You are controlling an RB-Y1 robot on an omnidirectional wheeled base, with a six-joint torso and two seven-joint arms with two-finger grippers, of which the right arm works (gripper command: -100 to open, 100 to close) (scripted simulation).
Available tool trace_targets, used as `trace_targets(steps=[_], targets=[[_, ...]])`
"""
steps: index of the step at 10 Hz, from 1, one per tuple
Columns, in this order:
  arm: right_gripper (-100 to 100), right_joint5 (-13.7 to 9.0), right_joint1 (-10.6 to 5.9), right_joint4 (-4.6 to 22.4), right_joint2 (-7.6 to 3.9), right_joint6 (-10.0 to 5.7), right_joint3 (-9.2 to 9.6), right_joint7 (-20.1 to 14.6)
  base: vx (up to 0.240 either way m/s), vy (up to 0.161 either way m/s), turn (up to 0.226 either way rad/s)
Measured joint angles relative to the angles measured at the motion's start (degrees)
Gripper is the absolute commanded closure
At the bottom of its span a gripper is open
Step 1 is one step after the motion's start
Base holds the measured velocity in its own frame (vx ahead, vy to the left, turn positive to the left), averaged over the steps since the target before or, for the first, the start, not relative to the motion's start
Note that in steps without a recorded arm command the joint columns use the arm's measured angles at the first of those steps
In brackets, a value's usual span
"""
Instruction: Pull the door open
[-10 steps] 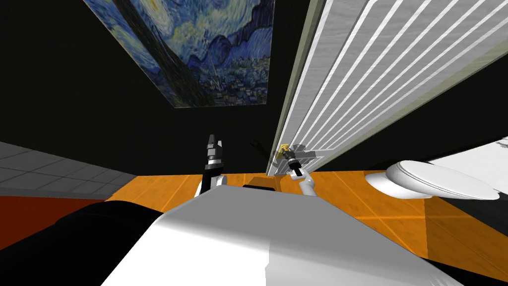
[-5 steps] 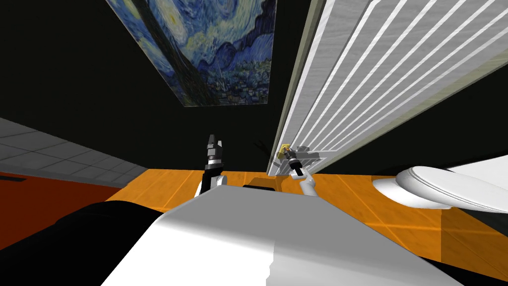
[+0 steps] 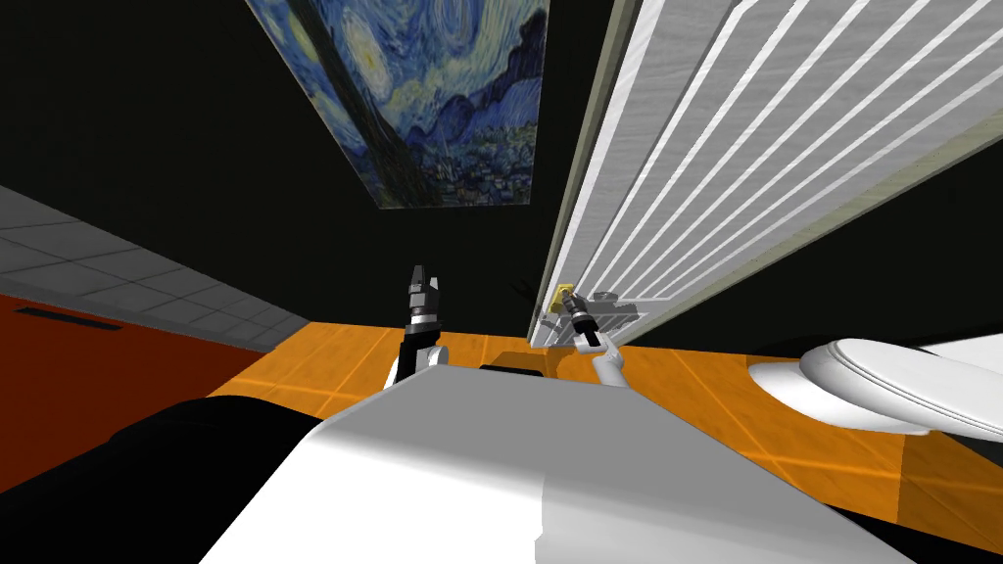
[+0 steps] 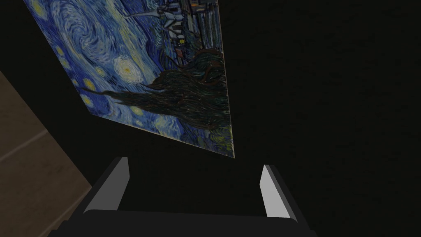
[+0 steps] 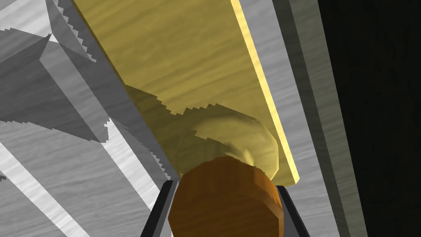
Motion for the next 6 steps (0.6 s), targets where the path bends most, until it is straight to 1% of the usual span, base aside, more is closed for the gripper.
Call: trace_targets(steps=[1,2,3,4,5,6], targets=[[100,-0.68,-0.02,0.27,-0.02,0.08,-0.09,-1.38,-0.062,-0.048,0.131],[100,-1.59,-0.19,0.47,-0.09,0.09,-0.22,-2.94,-0.055,-0.043,0.071],[100,-2.04,-0.34,0.59,-0.11,0.10,-0.28,-4.08,-0.054,-0.029,0.080],[100,-2.72,-0.41,0.66,-0.20,0.17,-0.37,-5.55,-0.085,-0.044,0.164],[100,-3.77,-0.61,0.94,-0.38,0.21,-0.65,-7.16,-0.061,-0.046,0.076],[100,-4.28,-0.91,1.43,-0.36,0.11,-0.79,-8.29,-0.057,-0.039,0.121]])
